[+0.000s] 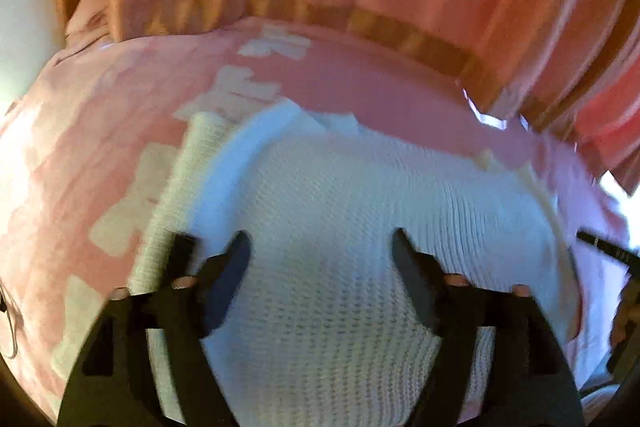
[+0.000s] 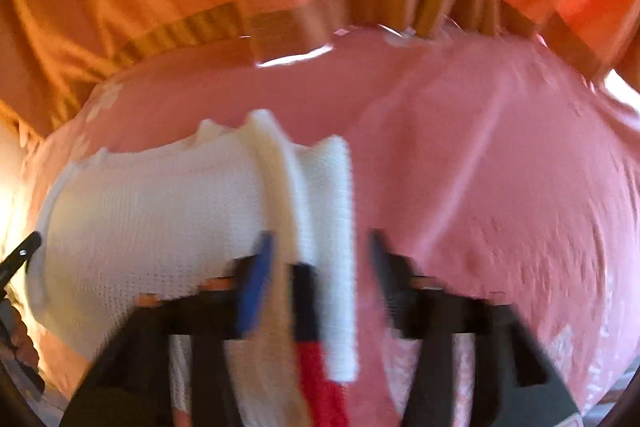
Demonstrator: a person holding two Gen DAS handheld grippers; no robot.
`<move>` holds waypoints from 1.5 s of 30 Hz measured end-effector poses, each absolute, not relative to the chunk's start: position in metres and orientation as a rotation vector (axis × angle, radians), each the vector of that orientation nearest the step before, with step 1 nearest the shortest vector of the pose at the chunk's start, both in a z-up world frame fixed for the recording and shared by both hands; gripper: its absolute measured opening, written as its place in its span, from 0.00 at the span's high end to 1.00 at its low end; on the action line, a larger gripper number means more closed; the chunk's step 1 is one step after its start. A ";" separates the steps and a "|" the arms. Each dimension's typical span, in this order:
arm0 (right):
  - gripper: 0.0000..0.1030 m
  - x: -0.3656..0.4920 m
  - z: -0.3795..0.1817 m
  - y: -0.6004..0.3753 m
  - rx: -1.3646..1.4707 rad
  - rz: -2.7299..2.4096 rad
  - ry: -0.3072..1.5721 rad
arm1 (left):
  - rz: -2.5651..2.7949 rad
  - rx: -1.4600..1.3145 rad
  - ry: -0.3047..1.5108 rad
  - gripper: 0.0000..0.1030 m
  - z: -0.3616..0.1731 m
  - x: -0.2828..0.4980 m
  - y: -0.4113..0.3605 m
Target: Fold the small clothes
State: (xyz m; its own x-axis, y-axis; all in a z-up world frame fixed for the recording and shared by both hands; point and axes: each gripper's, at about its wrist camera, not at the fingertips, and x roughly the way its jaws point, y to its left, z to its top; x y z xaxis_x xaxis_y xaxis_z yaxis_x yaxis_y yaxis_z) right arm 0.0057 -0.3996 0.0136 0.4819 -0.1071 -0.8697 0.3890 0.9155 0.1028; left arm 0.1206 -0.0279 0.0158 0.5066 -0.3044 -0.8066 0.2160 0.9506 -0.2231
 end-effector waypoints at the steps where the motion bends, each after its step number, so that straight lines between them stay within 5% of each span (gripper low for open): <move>1: 0.44 0.002 0.009 -0.406 0.348 -0.298 1.040 | -0.296 -0.132 0.991 0.25 0.018 0.126 -0.017; 7: 0.36 0.015 -0.040 -0.415 0.438 -0.153 1.214 | -0.180 -0.427 1.104 0.23 -0.002 0.158 0.054; 9: 0.26 0.014 -0.052 -0.414 0.502 -0.108 1.229 | -0.123 -0.465 1.155 0.23 -0.018 0.161 0.064; 14: 0.23 0.012 -0.053 -0.404 0.487 -0.112 1.194 | -0.180 -0.298 1.230 0.19 -0.035 0.155 0.034; 15: 0.37 0.012 -0.051 -0.401 0.461 -0.120 1.188 | -0.184 -0.253 1.239 0.20 -0.036 0.154 0.027; 16: 0.65 0.013 -0.049 -0.399 0.437 -0.126 1.178 | -0.170 -0.229 1.236 0.33 -0.036 0.153 0.024; 17: 0.83 0.013 -0.045 -0.398 0.435 -0.111 1.162 | -0.175 -0.238 1.237 0.58 -0.034 0.153 0.023; 18: 0.83 0.013 -0.039 -0.402 0.495 -0.065 1.143 | -0.223 -0.312 1.256 0.70 -0.032 0.154 0.025; 20: 0.85 0.008 -0.017 -0.409 0.480 -0.078 1.094 | -0.261 -0.399 1.261 0.77 -0.021 0.153 0.029; 25: 0.84 -0.031 0.044 -0.420 0.368 -0.066 1.040 | -0.456 -0.423 1.240 0.78 0.027 0.125 0.033; 29: 0.80 -0.038 -0.016 -0.440 0.353 -0.145 1.206 | -0.423 -0.352 1.380 0.77 -0.015 0.113 0.020; 31: 0.68 -0.040 -0.044 -0.447 0.387 -0.153 1.313 | -0.351 -0.347 1.456 0.73 -0.047 0.112 0.013; 35: 0.59 -0.043 0.011 -0.442 0.230 -0.279 1.119 | -0.301 -0.236 1.348 0.67 -0.021 0.107 0.002; 38: 0.57 -0.047 0.044 -0.426 0.219 -0.244 0.976 | -0.266 -0.171 1.288 0.54 -0.015 0.112 -0.007; 45: 0.59 0.019 0.026 -0.325 0.062 0.031 1.038 | -0.278 -0.211 1.331 0.46 -0.028 0.119 -0.015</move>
State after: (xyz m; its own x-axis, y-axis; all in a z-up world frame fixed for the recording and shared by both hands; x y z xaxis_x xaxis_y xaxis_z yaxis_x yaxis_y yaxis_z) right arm 0.0194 -0.3247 0.0261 0.5073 0.0548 -0.8600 0.0040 0.9978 0.0659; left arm 0.1187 -0.0151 -0.0284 0.2121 -0.3182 -0.9240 0.0784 0.9480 -0.3084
